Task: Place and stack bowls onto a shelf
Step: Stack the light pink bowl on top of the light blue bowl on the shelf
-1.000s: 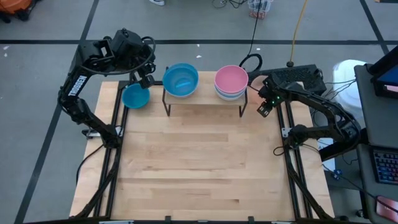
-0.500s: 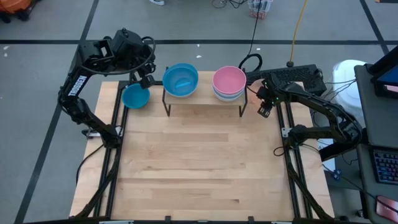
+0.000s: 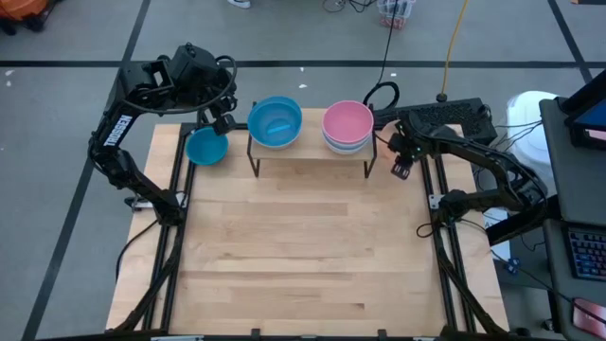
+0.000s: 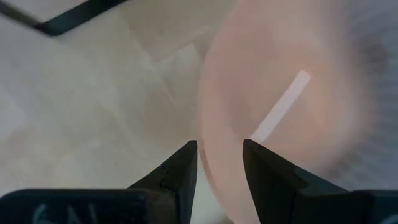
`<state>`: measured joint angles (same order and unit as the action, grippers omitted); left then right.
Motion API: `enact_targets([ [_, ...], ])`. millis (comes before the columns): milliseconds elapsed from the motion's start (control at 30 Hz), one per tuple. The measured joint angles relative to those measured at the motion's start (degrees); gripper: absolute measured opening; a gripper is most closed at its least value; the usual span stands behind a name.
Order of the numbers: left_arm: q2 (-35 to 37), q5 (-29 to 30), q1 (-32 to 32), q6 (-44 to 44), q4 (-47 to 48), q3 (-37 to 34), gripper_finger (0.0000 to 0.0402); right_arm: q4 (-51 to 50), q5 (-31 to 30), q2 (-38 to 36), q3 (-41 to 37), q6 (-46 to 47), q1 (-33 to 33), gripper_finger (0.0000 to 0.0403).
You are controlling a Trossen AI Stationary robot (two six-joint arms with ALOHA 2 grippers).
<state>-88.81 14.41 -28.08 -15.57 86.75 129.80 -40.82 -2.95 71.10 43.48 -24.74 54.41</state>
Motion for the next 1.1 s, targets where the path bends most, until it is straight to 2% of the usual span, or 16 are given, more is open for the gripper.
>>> enact_targets([
  [133, 0.02, 0.00, -0.02, 0.00, 0.01, 0.00, 0.0085, 2.29, -1.30, 0.04, 0.00, -0.01, 0.00, 0.0104],
  [367, 0.00, 0.00, 0.01, -0.01, 0.01, 0.01, 0.0085, 2.54, -1.30, 0.04, 0.00, -0.16, 0.11, 0.0009],
  [767, 0.00, 0.00, -0.01, -0.02, 0.02, 0.00, 0.0085, 0.36, -0.05, -0.82, 0.00, 1.44, 0.07, 0.0001],
  [867, 0.02, 0.00, 0.01, -0.02, 0.03, 0.00, 0.0085, -0.78, 1.94, -2.63, 0.00, 3.68, -0.23, 0.0001],
  [1100, -0.01, 0.00, -0.02, -0.04, 0.03, 0.00, 0.0085, -7.32, 1.76, -9.72, 0.00, 8.05, -1.81, 0.0001],
])
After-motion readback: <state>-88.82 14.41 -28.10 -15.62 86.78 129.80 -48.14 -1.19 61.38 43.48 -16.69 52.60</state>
